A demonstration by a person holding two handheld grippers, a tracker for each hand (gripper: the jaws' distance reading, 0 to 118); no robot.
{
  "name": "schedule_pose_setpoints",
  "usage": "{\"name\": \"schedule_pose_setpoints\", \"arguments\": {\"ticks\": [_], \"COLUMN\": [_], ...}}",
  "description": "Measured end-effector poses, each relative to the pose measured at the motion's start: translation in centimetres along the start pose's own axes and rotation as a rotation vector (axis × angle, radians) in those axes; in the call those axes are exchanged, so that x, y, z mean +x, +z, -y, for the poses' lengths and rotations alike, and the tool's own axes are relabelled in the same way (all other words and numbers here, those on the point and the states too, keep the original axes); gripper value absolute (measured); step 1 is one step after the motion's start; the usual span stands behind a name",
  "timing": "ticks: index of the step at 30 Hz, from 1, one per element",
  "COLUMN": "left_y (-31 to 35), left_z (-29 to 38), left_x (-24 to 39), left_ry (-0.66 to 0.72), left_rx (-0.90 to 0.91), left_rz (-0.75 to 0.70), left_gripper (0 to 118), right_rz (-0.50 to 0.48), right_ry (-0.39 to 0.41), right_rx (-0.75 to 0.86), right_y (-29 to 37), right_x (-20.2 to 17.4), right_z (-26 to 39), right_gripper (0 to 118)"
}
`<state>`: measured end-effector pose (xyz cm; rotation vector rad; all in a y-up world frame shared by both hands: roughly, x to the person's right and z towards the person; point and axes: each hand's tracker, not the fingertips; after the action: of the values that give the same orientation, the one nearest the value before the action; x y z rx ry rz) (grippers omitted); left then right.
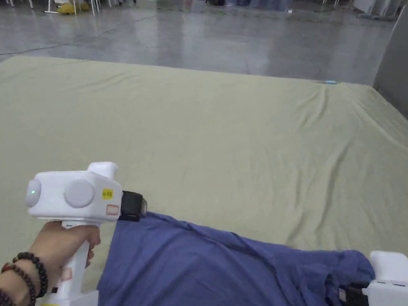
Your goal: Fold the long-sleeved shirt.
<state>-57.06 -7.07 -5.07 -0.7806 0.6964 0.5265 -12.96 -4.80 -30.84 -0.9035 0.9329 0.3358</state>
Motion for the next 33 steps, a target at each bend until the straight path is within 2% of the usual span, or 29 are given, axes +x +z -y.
{"name": "schedule_pose_setpoints", "arguments": {"ticks": [1,2,4,6,7,8,10,13,14,15,18,19,20,22,24,26,27,28,29,30,31,32,33], "left_y": [-2.7,-4.5,-7.5,-10.2,-11.7,-12.4,-12.5,-11.0,-10.4,-9.0,-7.4,-6.8,-6.3,-5.4,-4.7,-4.4,-4.8,-4.8,-4.7,-4.7,-4.1,-3.8,-3.6], "left_z": [-0.9,-1.4,-1.8,-1.6,-1.4,-1.2,-0.6,-0.6,-0.6,-0.3,-0.2,0.1,0.1,0.1,0.2,0.3,0.4,0.4,0.4,0.4,1.2,1.4,1.3], "left_x": [-0.5,-1.0,-0.7,-1.2,-1.8,-2.0,-1.8,-1.2,-1.0,-0.2,1.3,1.0,1.2,1.4,1.3,1.5,1.1,1.0,1.0,1.0,1.3,1.3,1.2], "left_ry": [-0.006,-0.012,-0.002,0.011,0.041,0.068,0.052,-0.065,-0.064,-0.055,-0.097,-0.103,-0.100,-0.076,-0.066,-0.068,-0.070,-0.070,-0.071,-0.072,-0.072,-0.070,-0.069], "left_rx": [-0.052,-0.079,-0.138,-0.206,-0.232,-0.246,-0.203,-0.133,-0.114,-0.094,-0.094,-0.090,-0.087,-0.075,-0.071,-0.066,-0.067,-0.070,-0.071,-0.075,-0.078,-0.079,-0.080], "left_rz": [-0.053,-0.076,-0.135,-0.132,-0.149,-0.169,-0.159,-0.164,-0.107,-0.089,-0.066,-0.050,-0.037,-0.011,0.002,-0.001,-0.006,-0.008,-0.010,-0.011,-0.014,-0.015,-0.014], "left_gripper": [112,113,106,104,98,86,80,40,40,0,0,0,0,0,0,0,0,0,0,0,0,0,0], "right_rz": [-0.008,-0.025,-0.044,-0.037,-0.023,-0.004,0.022,0.030,0.028,0.030,0.076,0.097,0.115,0.086,0.048,0.120,0.149,0.175,0.180,0.148,0.098,0.129,0.116], "right_ry": [-0.006,-0.004,-0.009,0.002,0.012,0.022,0.037,0.022,0.010,-0.005,-0.072,-0.082,-0.090,-0.166,-0.192,-0.211,-0.192,-0.159,-0.137,-0.133,-0.149,-0.142,-0.137], "right_rx": [-0.005,-0.013,-0.029,-0.052,-0.058,-0.058,-0.059,-0.056,-0.058,-0.052,-0.091,-0.118,-0.171,-0.270,-0.315,-0.353,-0.371,-0.383,-0.406,-0.440,-0.455,-0.435,-0.432], "right_y": [-0.1,-0.9,-1.3,-1.6,-1.7,-1.9,-2.2,-3.0,-3.7,-4.4,-7.4,-8.5,-9.6,-12.1,-14.1,-15.5,-16.3,-17.0,-17.5,-17.7,-17.7,-17.5,-17.0], "right_x": [-0.1,-0.2,-0.1,0.6,0.9,1.2,2.1,3.5,4.5,5.3,7.4,8.0,8.4,9.1,9.7,9.2,9.0,8.7,8.3,7.7,7.2,6.7,6.3], "right_z": [-0.1,-0.3,-0.6,-1.0,-1.3,-1.7,-2.6,-4.9,-5.6,-6.5,-9.6,-10.5,-11.2,-12.3,-12.9,-13.1,-13.3,-13.3,-13.3,-13.0,-12.9,-13.1,-13.4], "right_gripper": [0,0,0,0,0,0,0,0,0,2,2,6,28,85,85,85,83,72,55,41,30,18,13]}}
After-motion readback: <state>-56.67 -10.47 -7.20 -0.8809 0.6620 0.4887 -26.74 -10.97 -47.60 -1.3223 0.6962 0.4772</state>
